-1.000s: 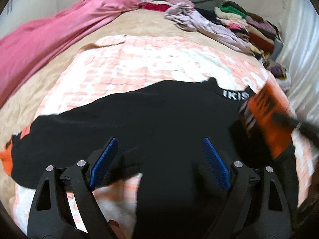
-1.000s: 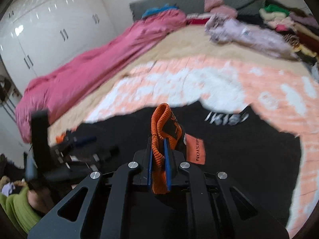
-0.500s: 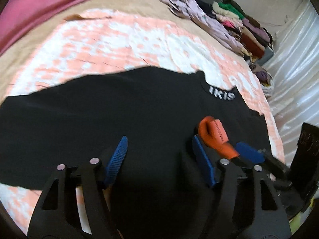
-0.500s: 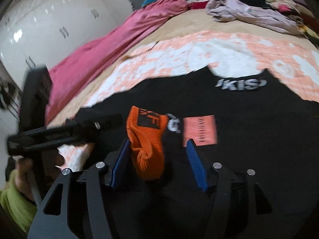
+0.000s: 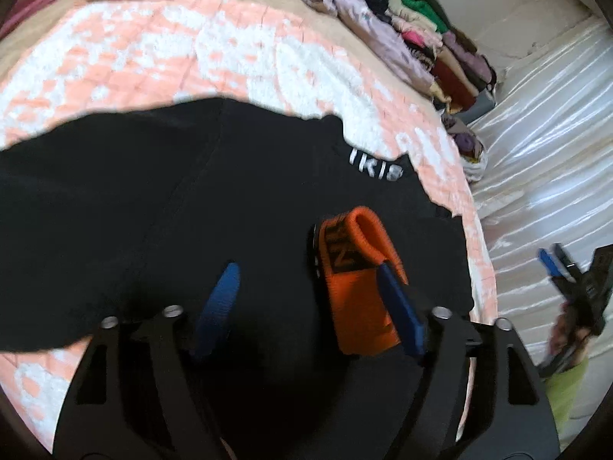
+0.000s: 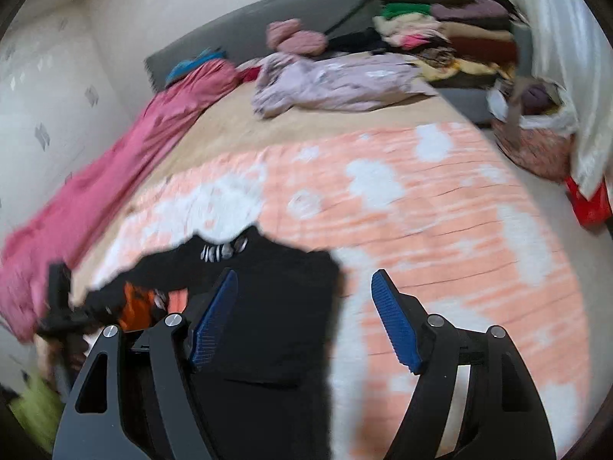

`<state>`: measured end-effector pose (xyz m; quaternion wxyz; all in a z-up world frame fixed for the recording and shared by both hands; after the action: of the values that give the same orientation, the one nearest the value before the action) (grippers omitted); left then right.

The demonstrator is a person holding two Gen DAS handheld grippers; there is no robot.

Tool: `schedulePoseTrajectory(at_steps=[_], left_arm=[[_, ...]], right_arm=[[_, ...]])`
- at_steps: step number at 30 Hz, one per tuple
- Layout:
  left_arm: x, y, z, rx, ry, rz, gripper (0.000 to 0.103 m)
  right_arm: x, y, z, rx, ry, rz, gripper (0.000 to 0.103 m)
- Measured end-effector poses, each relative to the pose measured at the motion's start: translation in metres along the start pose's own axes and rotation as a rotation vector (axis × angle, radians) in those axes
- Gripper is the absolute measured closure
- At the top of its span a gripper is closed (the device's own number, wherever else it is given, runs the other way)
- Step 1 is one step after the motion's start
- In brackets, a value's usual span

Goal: Fold small clothes
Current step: 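Carry the cuff across the sweatshirt body toward the left tool, then lower the cuff onto the sweatshirt body and open the right gripper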

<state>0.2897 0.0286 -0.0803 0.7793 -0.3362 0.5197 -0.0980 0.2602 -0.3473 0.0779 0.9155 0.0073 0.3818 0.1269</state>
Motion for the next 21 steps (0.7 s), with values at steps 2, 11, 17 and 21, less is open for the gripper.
schedulePoseTrajectory(at_steps=[2, 11, 17, 21], left_arm=[[-0.001, -0.001, 0.004, -0.002, -0.009, -0.001, 0.031], [0.027, -0.003, -0.004, -0.009, 0.025, 0.124, 0.031], [0.031, 0.001, -0.01, 0.041, 0.003, 0.218, 0.044], [0.031, 0.004, -0.008, 0.035, -0.011, 0.223, 0.074]], right_arm=[[-0.04, -0.016, 0.025, 0.017, -0.065, -0.035, 0.024], [-0.043, 0.002, 0.043, 0.009, -0.187, 0.086, 0.008], [0.076, 0.056, -0.013, 0.028, 0.007, 0.206, 0.008], [0.131, 0.092, -0.044, -0.011, 0.092, 0.195, 0.008]])
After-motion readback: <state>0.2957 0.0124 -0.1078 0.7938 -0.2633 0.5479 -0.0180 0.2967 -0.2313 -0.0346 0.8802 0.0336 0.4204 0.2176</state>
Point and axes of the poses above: each gripper's, at about its wrist camera, not at the fingertips, and x roughly the way its jaws point, y to its left, z to its top, the point moved 6 cm from there along x, roughly the way its jaws point, and after that the axes turned 14 degrees about -x, right-handed, at the moved point
